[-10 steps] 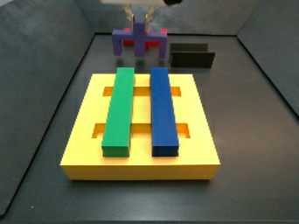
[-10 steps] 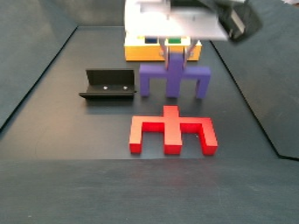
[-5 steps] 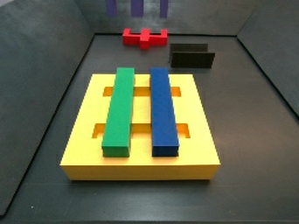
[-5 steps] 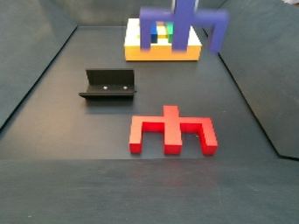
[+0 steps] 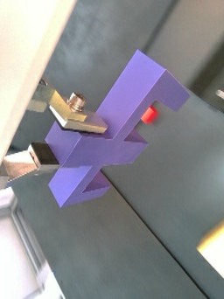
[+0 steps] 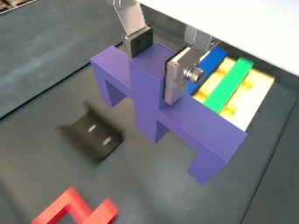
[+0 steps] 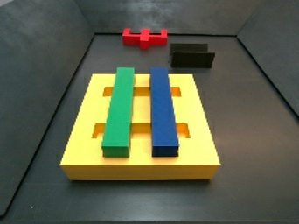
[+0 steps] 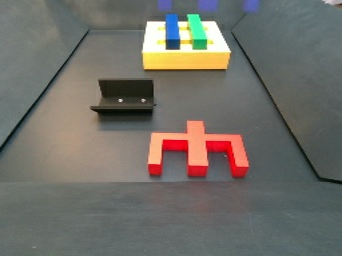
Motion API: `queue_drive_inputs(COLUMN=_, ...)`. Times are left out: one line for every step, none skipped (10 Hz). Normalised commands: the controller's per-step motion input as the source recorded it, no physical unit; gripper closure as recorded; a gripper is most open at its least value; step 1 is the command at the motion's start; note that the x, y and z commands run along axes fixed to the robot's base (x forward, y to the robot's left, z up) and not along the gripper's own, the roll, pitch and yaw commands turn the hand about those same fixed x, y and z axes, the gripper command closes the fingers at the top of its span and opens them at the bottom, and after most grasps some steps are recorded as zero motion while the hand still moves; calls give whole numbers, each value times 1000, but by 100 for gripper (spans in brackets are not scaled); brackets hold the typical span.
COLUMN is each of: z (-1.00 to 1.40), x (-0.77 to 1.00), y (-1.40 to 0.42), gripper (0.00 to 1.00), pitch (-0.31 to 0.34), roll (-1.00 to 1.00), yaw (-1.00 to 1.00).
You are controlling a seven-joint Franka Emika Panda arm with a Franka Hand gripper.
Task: Pick up the purple object. Move up. Move to above the board. Insert the purple object.
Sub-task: Move to above the board.
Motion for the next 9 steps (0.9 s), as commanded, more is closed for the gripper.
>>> queue_drive_inputs(z=210, x=122, y=-1400, gripper=100, pitch=201, roll=113, yaw=119)
queue_drive_inputs(z=212, x=137, y=-1400, gripper=100, pitch=157, roll=28, yaw=48)
queue_drive_inputs(z=210, x=148, y=-1400, gripper=100, pitch=141, roll=23, yaw=39)
queue_drive_inputs(z=214, x=166, y=-1400, gripper=100, pitch=140, roll=25, yaw=30)
queue_drive_inputs(z=222, x=191, y=-1400, gripper=100, pitch=147, roll=-1, yaw=19)
queue_drive_inputs(z=227, x=222, y=-1400, gripper=100, pitch=146, roll=19, yaw=14)
queue_drive_inputs(z=147, x=171, y=-857, gripper=100, pitch=149, roll=19, yaw=13)
queue_drive_inputs(z=105, x=144, y=-581, gripper=100, pitch=151, roll=21, yaw=0)
queue_drive_inputs(z=52, x=78, y=-212, gripper=100, pitch=108, roll=18, yaw=13)
